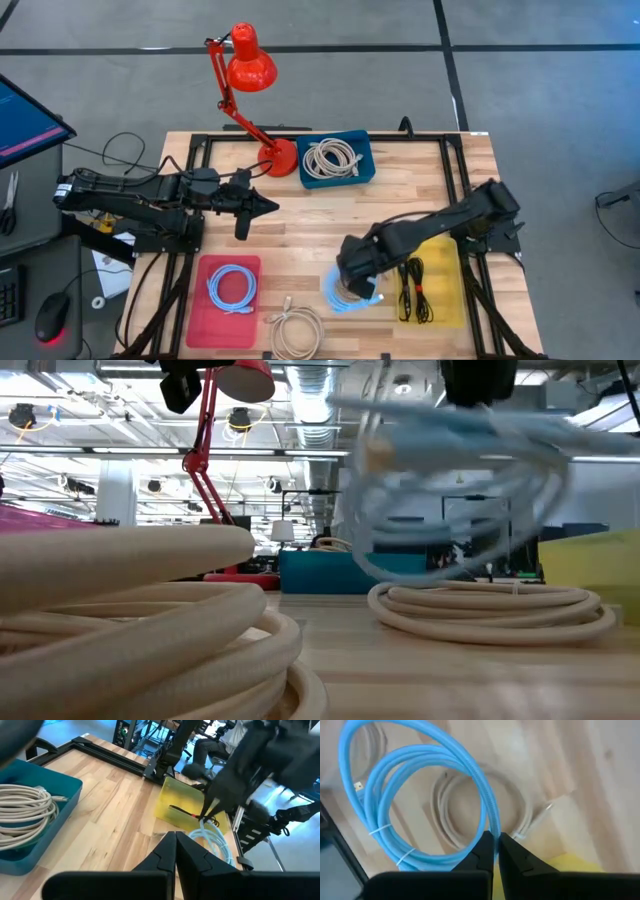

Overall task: Sort HDMI cables
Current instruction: Put the blue HDMI cable into the red bin

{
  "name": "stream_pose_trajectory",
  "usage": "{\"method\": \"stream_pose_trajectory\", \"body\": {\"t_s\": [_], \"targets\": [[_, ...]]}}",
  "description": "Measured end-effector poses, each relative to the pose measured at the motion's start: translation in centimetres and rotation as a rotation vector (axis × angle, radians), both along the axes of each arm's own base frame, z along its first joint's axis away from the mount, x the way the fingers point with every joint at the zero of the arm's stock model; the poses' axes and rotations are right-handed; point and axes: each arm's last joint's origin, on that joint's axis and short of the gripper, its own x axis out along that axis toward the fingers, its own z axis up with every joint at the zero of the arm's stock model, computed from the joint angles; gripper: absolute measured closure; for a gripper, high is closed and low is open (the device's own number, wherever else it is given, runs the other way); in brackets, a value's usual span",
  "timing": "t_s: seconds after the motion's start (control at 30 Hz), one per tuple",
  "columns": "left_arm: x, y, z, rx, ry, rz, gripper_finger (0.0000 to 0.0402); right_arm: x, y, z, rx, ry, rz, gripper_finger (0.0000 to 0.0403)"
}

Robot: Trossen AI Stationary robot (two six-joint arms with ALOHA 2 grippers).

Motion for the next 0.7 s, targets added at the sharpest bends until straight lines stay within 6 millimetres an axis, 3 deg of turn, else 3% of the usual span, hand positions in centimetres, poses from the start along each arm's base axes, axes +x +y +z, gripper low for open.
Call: {"method": "stream_pose_trajectory", "body": {"t_s": [0.2, 0.4, 0.5, 0.7], "targets": [[0.0, 0.0, 0.0, -0.006, 0.000, 0.002, 0.0394, -1.2, -1.2, 4.1, -0.032, -0.158, -0.048, 0.0402], [0.0, -0.1, 0.0, -0.066, 0.002, -0.008, 0.0394, -1.4, -2.4, 6.2, -0.092, -0.256, -0.088, 0.0403], [0.0, -0.1, 0.0, -0.066, 0.001, -0.007, 0.0394, -0.9, -2.9, 6.8, -0.109, -0.302, -0.075, 0.0403], [-0.7, 0.0, 0.5, -0.061, -0.030, -0.011, 0.0394, 2.2, -3.4, 7.3, -0.085, -0.514, -0.019, 0.0403]]}}
